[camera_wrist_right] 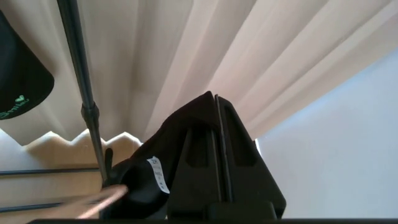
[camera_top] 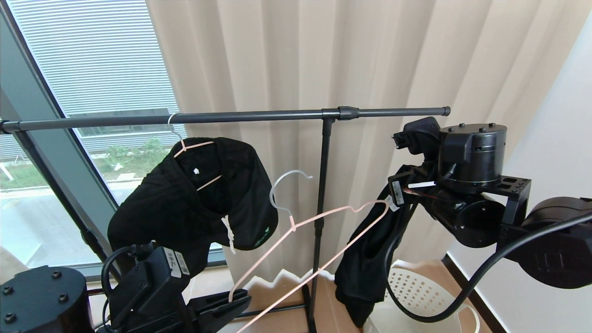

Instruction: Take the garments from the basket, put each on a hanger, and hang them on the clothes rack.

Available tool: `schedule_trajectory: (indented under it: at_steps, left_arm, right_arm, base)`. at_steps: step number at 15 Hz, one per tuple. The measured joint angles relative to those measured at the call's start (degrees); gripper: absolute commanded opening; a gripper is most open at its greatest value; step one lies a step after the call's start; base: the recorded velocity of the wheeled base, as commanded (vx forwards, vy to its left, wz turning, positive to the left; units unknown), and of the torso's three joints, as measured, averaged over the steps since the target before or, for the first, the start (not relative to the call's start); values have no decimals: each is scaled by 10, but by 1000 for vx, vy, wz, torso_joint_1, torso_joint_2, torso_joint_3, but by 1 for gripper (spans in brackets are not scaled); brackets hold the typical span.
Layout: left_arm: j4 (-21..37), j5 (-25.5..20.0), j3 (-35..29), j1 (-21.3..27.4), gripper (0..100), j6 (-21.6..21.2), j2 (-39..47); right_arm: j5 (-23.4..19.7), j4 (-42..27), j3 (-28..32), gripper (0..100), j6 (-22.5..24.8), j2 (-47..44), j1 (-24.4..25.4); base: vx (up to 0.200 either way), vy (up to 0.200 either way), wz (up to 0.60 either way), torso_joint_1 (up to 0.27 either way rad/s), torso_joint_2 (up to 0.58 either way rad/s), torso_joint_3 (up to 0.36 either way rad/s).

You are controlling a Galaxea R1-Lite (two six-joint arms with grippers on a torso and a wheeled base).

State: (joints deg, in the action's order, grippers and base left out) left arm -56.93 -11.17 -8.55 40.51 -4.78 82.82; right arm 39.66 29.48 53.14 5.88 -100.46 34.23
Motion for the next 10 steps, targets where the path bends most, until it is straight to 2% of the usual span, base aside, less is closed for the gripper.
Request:
schedule_trajectory:
  at_steps: [5, 10]
  left_arm:
    - [-4, 0, -41, 8, 0, 2, 37]
    - [-93, 3, -51, 9, 0, 4, 91]
  right_arm:
    - [0, 0, 0, 0, 0, -2, 1]
    - [0, 0, -5, 0, -3, 1, 3]
  base:
    - [0, 0, 0, 0, 0, 0]
    - [0, 0, 0, 0, 0, 0]
